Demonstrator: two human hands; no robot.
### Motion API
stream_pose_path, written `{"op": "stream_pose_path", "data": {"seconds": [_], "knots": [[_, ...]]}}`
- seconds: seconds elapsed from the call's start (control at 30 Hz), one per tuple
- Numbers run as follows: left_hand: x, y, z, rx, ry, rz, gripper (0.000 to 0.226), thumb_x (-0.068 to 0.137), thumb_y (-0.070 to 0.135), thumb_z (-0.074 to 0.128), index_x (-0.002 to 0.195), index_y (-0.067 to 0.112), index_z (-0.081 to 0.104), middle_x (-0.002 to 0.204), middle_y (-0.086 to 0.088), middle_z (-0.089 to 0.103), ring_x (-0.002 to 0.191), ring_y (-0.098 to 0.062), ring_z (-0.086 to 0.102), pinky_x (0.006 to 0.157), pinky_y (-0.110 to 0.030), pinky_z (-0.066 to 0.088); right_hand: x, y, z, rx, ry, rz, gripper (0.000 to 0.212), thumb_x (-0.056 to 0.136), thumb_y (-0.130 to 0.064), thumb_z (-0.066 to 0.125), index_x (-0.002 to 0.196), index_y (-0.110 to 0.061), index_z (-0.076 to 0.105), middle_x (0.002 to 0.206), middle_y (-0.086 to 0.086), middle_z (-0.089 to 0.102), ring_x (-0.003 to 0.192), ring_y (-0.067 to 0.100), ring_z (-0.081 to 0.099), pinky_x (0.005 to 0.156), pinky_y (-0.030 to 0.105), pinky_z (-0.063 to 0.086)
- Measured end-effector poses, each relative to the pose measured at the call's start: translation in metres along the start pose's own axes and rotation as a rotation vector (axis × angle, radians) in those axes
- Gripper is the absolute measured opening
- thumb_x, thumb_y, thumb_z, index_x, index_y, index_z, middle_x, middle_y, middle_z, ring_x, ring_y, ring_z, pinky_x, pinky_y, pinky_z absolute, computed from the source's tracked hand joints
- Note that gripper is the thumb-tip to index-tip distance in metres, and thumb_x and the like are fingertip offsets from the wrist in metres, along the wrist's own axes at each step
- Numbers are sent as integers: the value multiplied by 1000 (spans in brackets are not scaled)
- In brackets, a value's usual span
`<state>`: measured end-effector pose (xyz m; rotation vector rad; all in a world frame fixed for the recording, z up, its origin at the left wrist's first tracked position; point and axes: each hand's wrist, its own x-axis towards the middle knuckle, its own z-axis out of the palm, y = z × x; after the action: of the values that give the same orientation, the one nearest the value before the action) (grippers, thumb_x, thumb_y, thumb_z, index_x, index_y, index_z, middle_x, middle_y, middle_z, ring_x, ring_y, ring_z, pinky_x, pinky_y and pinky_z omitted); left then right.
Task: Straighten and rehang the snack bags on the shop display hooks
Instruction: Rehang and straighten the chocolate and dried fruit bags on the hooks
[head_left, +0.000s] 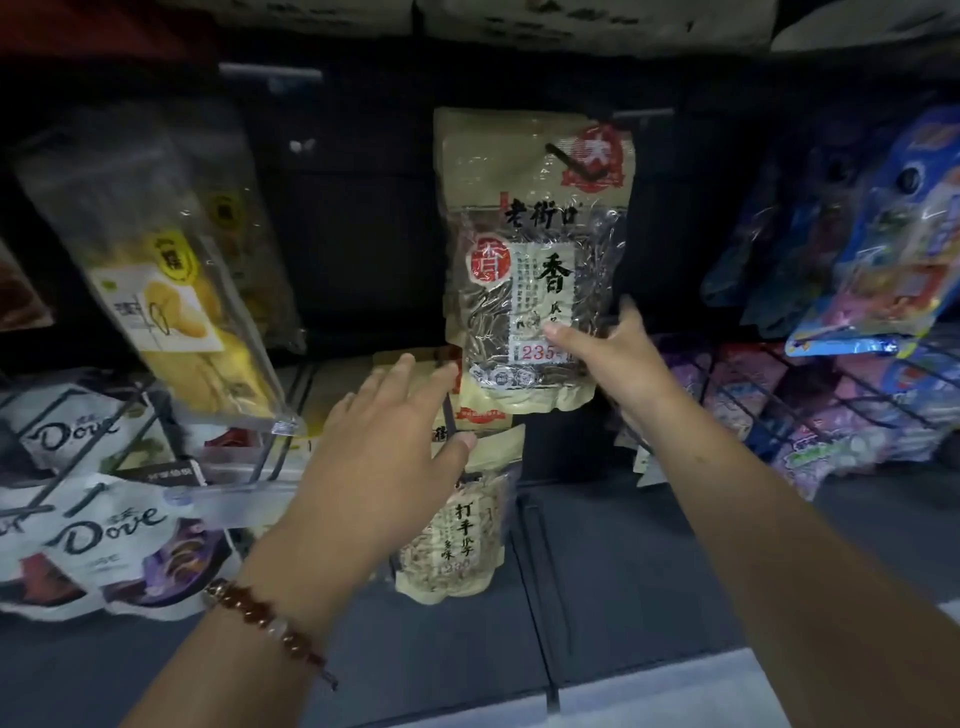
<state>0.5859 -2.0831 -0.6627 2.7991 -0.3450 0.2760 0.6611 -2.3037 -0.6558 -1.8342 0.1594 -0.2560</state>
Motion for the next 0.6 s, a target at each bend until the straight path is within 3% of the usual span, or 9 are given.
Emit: {"op": "stream_pose_path", "data": {"seconds": [0.1, 0.17, 0.23, 0.33, 0.43, 0.53, 0.6], "knots": [[1, -1, 2, -7, -5, 8, 67, 97, 55, 43, 154, 39, 13, 165, 1, 7, 151, -20, 9, 122, -40, 15, 5, 8, 5, 57, -24, -19, 67, 72, -39, 84, 128, -16, 54, 115, -9, 67, 103, 6, 65, 81, 17, 52], [0, -4, 1, -28, 1, 7, 67, 97, 55, 44, 155, 38, 15, 165, 0, 9, 151, -20, 11, 122, -40, 16, 2, 13, 3, 111, -31, -23, 58, 66, -42, 86, 114, -21, 62, 105, -5, 73, 97, 10, 69, 91, 31, 55], [-1, -6, -1, -58, 20, 9, 67, 97, 54, 44, 155, 36, 17, 165, -1, 12, 151, -19, 12, 121, -41, 18, -8, 12, -2, 178, -40, -15, 65, 58, -48, 89, 112, -24, 61, 108, -3, 73, 103, 16, 68, 100, 41, 49], [-6, -2, -6, -98, 34, 41, 66, 98, 53, 43, 155, 35, 16, 164, 0, 13, 150, -18, 13, 121, -39, 19, -33, 12, -11, 216, -48, 7, 94, 42, -57, 92, 122, -24, 56, 115, -2, 71, 109, 19, 66, 105, 47, 44], [-14, 5, -12, -174, 77, 74, 64, 98, 55, 40, 155, 36, 19, 162, 3, 20, 148, -17, 20, 116, -36, 24, -61, 17, -20, 258, -81, 12, 91, 43, -50, 91, 123, -22, 57, 110, -3, 74, 106, 19, 68, 106, 47, 44], [-27, 15, -18, -412, 108, 38, 59, 97, 56, 44, 151, 40, 28, 152, 12, 38, 137, -11, 38, 95, -27, 34, -87, 24, -28, 273, -53, 37, 102, 40, -55, 94, 129, -25, 53, 119, -1, 70, 112, 23, 65, 105, 51, 44], [-37, 22, -18, -638, 72, -16, 58, 95, 58, 47, 149, 46, 28, 147, 15, 44, 132, -10, 44, 97, -29, 39, -103, 23, -34, 290, -28, 52, 108, 38, -61, 92, 133, -27, 51, 129, 0, 64, 120, 26, 60, 106, 53, 42]]}}
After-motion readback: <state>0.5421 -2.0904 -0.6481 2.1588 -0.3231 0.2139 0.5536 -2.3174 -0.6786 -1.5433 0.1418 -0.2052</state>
